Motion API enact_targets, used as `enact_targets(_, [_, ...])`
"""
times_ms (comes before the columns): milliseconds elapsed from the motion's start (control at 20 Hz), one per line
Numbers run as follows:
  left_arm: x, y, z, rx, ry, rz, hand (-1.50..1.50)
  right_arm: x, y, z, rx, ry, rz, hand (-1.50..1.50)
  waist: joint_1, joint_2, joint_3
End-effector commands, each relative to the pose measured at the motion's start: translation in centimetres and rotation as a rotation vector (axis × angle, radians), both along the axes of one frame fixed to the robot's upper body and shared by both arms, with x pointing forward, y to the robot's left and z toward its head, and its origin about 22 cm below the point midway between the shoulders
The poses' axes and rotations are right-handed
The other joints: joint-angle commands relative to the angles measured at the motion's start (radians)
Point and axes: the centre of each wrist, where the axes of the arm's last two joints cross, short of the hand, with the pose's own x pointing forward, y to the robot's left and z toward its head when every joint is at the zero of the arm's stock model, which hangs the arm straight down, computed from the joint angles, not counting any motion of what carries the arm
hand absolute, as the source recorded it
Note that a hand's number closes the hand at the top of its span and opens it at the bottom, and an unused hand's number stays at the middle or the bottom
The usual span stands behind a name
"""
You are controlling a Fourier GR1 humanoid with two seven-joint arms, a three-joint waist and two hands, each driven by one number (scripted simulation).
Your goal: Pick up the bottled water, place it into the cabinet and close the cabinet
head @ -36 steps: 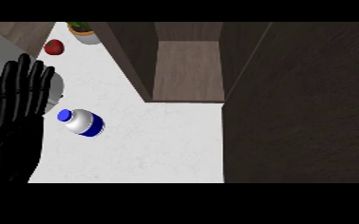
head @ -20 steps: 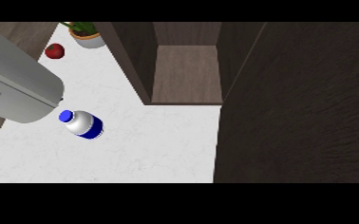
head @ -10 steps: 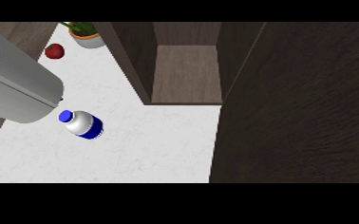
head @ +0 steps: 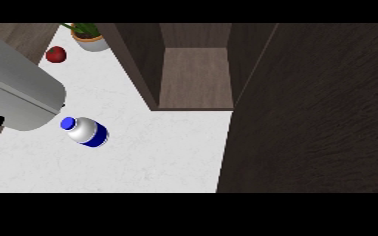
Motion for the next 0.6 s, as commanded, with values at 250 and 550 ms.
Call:
enact_targets(250, [3.5, 0.4, -3.6, 0.015, 0.068, 0.044, -1.50, -1.3, -1.0, 1.3, -0.051, -0.037, -0.032, -1.50, -0.004, 0.001, 0.000])
enact_targets(550, [4.7, 1.9, -6.3, 0.014, 0.120, 0.061, -1.50, -1.0, 0.4, 1.8, -0.049, -0.030, -0.035, -1.50, -0.003, 0.001, 0.000])
